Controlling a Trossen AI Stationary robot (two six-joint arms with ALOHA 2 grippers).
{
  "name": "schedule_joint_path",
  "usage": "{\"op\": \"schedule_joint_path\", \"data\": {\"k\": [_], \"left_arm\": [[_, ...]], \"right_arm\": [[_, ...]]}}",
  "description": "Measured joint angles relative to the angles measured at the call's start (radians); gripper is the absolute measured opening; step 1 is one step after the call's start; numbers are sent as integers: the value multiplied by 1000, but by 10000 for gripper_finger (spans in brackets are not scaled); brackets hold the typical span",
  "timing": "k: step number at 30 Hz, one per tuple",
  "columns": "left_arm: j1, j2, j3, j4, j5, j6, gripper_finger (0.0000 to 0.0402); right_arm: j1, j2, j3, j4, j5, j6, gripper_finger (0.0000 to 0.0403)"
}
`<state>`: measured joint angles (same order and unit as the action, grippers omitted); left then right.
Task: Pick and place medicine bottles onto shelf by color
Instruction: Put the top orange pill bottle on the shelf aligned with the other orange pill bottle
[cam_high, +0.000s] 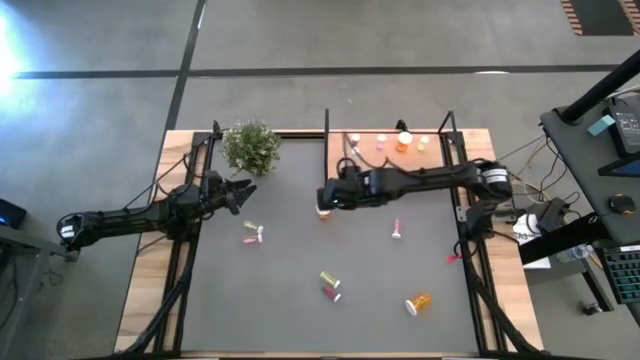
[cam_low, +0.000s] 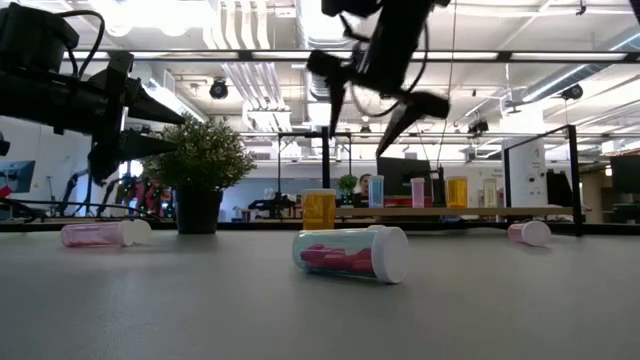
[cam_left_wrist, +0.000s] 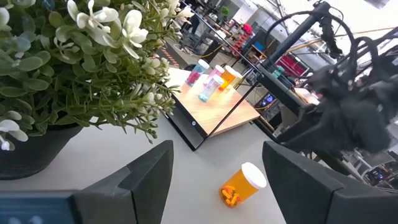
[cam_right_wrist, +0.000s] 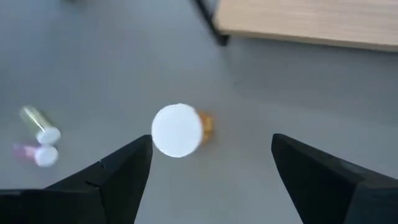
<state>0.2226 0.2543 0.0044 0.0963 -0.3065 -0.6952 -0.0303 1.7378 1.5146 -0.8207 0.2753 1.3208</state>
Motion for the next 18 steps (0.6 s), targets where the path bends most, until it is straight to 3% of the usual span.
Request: {"op": "schedule_joint_path", "data": {"k": [13,18], "left_arm": [[0,0,0,0,0,0,231],[0,0,0,0,0,0,231]], "right_arm": [[0,102,0,161,-40,-317,365],[0,123,0,178,-40,-339,366]]}}
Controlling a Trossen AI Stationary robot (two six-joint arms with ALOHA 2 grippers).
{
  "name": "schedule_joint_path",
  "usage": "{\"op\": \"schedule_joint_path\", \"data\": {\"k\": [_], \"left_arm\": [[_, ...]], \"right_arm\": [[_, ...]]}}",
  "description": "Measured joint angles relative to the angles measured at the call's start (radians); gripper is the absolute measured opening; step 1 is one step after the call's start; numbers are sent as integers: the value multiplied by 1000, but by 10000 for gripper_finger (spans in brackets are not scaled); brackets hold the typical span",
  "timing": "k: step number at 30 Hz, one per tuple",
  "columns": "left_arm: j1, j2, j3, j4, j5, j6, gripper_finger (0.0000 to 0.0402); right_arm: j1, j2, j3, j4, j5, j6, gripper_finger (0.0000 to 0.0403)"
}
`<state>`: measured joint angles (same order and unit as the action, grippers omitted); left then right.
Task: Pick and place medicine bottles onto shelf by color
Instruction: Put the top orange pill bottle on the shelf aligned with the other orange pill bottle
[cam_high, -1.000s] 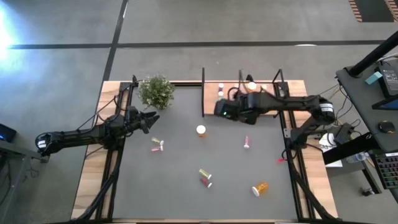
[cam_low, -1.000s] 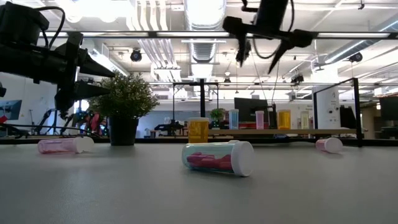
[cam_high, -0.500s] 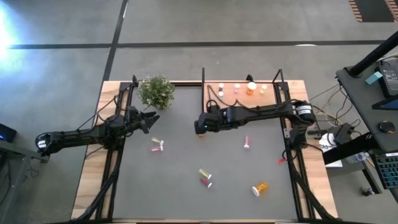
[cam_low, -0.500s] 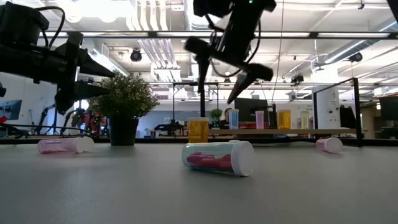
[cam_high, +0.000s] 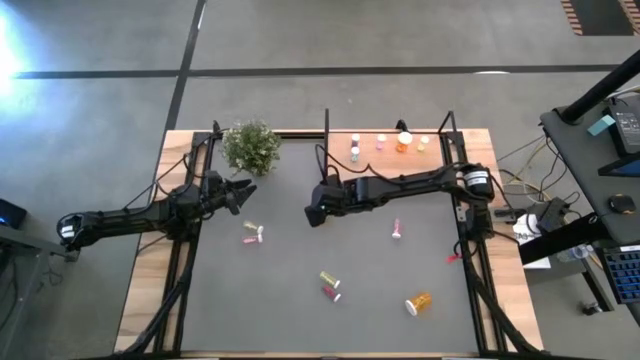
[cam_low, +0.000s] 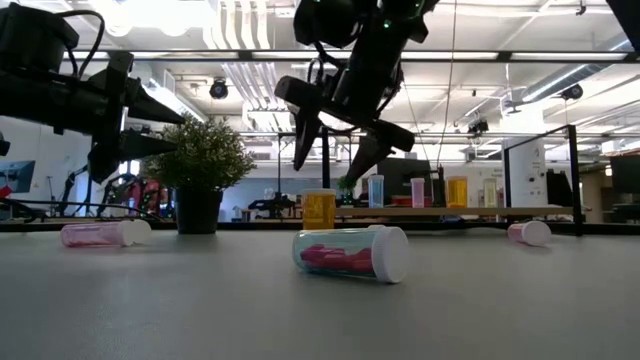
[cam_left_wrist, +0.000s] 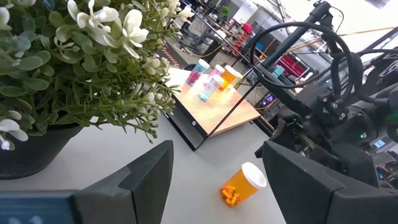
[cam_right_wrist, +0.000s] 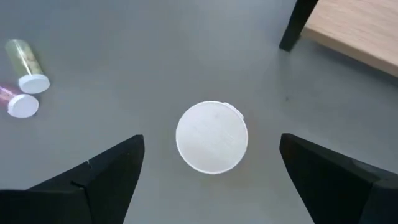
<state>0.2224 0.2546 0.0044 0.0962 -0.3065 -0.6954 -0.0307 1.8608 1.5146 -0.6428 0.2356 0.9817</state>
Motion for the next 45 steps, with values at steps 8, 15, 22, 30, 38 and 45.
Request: {"op": "schedule_joint_path", "data": {"k": [8,15,22,30,38,45], "left_arm": [[0,0,0,0,0,0,231],[0,0,0,0,0,0,231],[0,0,0,0,0,0,231],[0,0,0,0,0,0,231],[0,0,0,0,0,0,231],[0,0,0,0,0,0,231]], "right_arm": [[0,7,0,9,0,-25,366],[0,45,0,23,-33,-35,366],[-2,95,28,20,-52,-42,366],[-5,151,76,-17,-16,-30,330],[-5,149,100,-35,36,-13,256],[-5,146,101,-32,37,-13,197]]}}
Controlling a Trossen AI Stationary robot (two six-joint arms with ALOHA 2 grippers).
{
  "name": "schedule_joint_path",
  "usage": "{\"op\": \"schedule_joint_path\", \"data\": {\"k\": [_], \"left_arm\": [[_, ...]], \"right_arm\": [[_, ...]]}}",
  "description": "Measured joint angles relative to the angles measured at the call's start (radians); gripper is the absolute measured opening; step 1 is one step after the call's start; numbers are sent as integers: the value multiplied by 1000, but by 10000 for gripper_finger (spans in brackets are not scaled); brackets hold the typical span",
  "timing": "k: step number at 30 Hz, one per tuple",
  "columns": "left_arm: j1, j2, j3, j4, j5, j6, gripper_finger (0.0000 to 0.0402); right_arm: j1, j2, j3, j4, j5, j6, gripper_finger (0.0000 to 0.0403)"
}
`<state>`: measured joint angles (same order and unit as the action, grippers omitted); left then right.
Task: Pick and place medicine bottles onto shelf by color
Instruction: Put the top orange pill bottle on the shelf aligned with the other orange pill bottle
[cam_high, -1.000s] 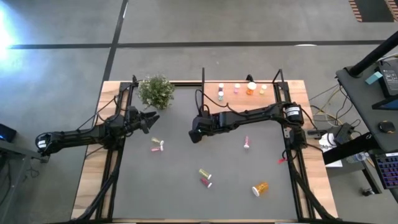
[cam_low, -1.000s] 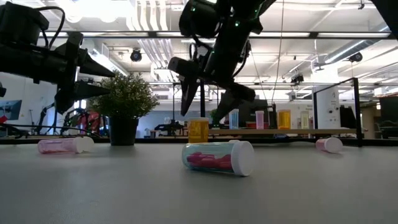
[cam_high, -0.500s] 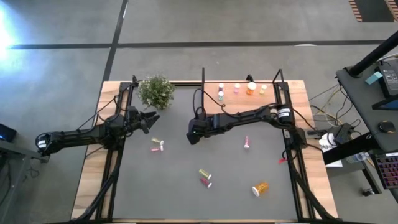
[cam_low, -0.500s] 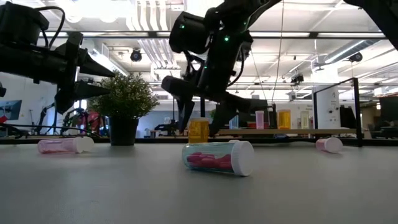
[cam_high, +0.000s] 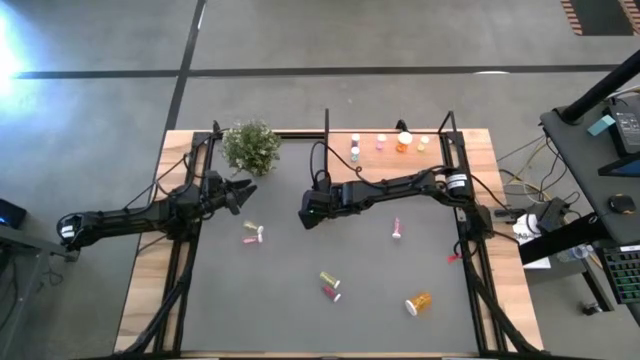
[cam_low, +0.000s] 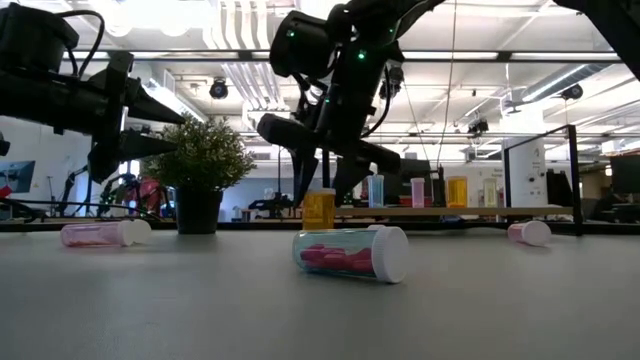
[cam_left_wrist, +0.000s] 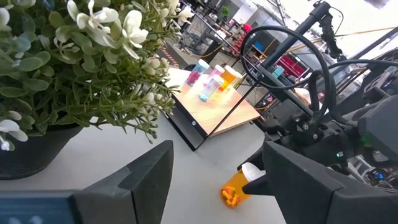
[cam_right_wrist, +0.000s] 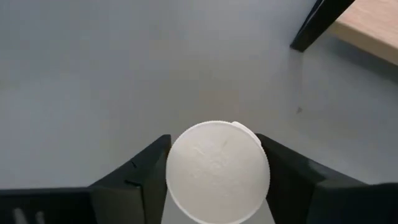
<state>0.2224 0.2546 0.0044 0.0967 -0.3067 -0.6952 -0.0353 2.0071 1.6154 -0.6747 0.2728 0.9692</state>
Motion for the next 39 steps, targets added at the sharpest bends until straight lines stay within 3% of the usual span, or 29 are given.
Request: {"op": "schedule_joint_path", "data": {"k": [9,15,20,29,39], "left_arm": [[0,0,0,0,0,0,231],[0,0,0,0,0,0,231],[0,0,0,0,0,0,231],[0,0,0,0,0,0,231],[0,4,0,0,0,0,231]], "right_arm": [[0,-7,0,-12,-3,24,201],[0,-78,-1,-73,-3,108,192],[-5,-156,-1,-242,16,267,192],[-31,-266,-8,-531,146,590,192],[-114,-386,-120,-644,158,798,192]]}}
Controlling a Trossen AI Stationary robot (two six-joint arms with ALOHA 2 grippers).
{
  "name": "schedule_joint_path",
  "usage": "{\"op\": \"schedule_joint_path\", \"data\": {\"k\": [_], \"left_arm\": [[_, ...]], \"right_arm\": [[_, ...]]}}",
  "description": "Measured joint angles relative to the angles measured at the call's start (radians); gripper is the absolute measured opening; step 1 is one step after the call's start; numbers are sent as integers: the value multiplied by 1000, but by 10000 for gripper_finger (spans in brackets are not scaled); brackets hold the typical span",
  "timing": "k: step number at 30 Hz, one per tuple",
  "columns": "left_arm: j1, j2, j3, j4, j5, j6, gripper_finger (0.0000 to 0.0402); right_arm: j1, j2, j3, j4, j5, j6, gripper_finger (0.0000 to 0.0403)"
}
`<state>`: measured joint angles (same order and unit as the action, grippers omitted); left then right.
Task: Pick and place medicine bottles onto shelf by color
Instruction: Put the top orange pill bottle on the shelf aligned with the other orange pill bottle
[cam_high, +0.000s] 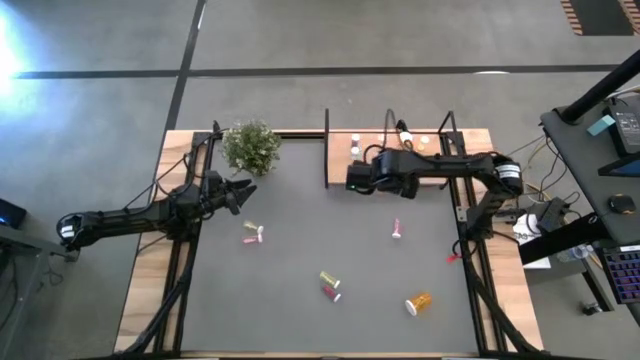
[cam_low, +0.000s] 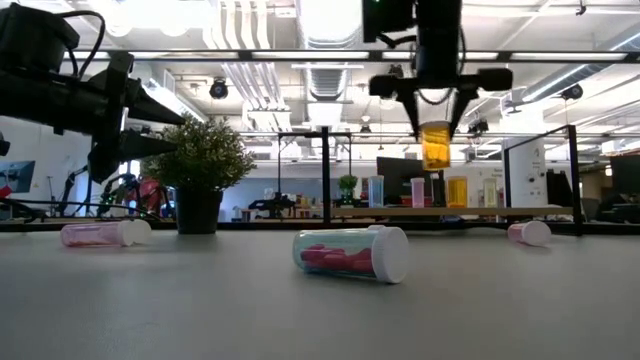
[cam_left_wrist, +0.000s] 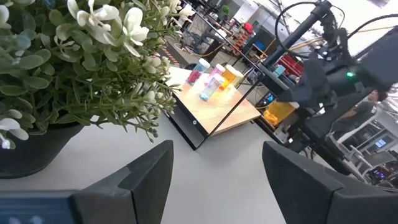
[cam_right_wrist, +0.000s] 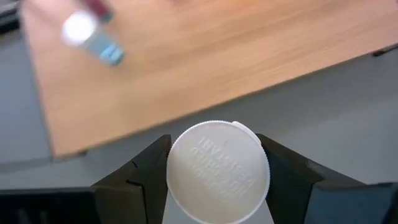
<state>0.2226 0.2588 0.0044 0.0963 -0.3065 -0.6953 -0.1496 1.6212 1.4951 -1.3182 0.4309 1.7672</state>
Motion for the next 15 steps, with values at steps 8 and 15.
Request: {"op": "schedule_joint_path", "data": {"k": [8,15], "left_arm": [[0,1,0,0,0,0,231],[0,1,0,0,0,0,231]], "right_arm": [[-167,-109,-145,16,-4,43,200],[-317,-141,-240,113,-35,41,198]]}}
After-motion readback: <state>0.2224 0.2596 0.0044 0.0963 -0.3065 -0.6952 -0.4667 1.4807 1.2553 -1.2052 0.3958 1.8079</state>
